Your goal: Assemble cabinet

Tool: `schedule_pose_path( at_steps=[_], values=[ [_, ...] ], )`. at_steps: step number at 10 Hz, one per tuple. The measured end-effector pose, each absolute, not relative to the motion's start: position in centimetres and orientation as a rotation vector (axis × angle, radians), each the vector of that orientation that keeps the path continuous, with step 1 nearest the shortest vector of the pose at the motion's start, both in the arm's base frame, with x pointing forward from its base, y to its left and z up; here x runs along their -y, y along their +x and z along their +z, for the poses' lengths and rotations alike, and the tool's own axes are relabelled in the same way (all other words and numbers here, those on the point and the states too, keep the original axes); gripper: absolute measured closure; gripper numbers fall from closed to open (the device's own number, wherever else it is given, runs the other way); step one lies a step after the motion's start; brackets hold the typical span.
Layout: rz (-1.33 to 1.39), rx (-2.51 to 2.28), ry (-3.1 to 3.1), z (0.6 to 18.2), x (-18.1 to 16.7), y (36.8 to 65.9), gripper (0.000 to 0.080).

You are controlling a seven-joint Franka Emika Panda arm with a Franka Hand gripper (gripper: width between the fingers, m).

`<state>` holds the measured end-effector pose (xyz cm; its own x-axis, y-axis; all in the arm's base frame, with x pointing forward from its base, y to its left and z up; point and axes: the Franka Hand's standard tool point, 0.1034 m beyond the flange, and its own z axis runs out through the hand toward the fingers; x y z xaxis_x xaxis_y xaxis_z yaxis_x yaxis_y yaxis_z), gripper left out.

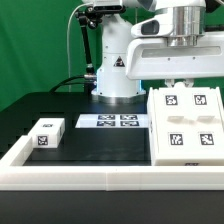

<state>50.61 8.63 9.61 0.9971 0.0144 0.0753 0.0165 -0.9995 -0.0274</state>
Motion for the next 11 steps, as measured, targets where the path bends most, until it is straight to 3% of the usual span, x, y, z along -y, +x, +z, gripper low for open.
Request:
schedule_pose_path(
  at_steps=[2,7,11],
  values=[
    [-0.104,0.036,-3.114,9.6,-8.4,50.9,0.0798],
    [-0.037,0.029,-3.118,12.9,-8.3,53.1,0.0798],
    [-0.033,0.029,-3.119,12.6,-8.3,52.9,0.0798]
  ],
)
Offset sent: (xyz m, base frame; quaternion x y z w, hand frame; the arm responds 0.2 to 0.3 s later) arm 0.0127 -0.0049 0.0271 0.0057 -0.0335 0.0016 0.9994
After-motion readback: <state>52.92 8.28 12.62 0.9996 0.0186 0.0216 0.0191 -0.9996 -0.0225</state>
